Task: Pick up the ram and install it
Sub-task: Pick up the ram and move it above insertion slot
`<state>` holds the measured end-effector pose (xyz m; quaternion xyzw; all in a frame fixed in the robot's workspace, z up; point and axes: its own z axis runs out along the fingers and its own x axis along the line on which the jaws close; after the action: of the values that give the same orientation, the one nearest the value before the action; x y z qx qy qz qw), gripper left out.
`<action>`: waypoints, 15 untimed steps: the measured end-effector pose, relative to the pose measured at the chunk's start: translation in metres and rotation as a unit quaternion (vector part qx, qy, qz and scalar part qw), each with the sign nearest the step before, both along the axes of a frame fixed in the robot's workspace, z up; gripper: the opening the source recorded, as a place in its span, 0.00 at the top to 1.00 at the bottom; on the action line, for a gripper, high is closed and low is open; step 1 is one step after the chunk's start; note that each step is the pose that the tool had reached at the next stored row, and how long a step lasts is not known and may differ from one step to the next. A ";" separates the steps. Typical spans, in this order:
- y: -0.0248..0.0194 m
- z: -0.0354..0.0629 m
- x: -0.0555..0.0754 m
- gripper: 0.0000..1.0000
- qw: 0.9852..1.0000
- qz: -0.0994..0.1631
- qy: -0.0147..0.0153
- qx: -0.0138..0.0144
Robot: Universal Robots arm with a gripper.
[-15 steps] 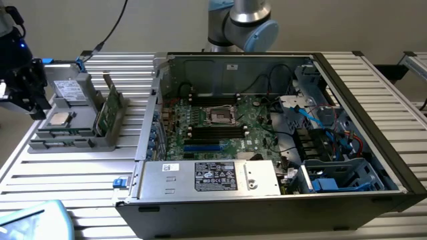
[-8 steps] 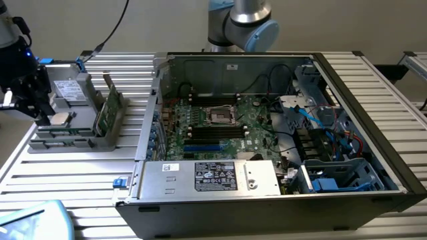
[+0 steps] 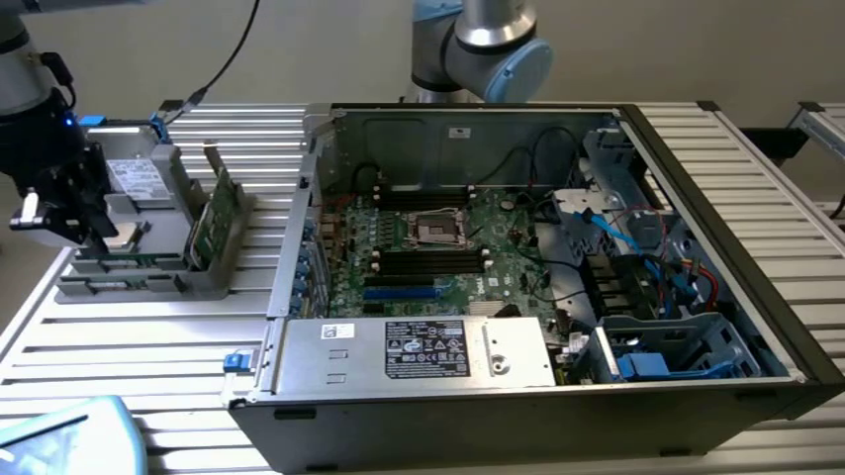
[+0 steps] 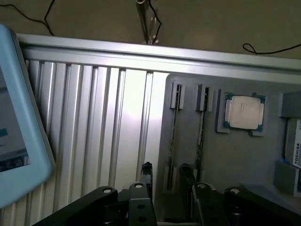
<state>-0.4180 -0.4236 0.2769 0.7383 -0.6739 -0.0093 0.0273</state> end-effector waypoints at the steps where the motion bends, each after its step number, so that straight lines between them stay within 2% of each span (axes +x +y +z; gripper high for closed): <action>1: 0.0000 -0.0018 0.000 0.63 1.000 0.000 0.000 0.000; 11: 0.0000 -0.0200 0.001 0.63 1.000 -0.002 0.000 0.002; 15: 0.0000 -0.0272 0.001 0.63 1.000 -0.005 0.000 0.005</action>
<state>-0.4168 -0.4237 0.2497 0.7348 -0.6777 -0.0131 0.0232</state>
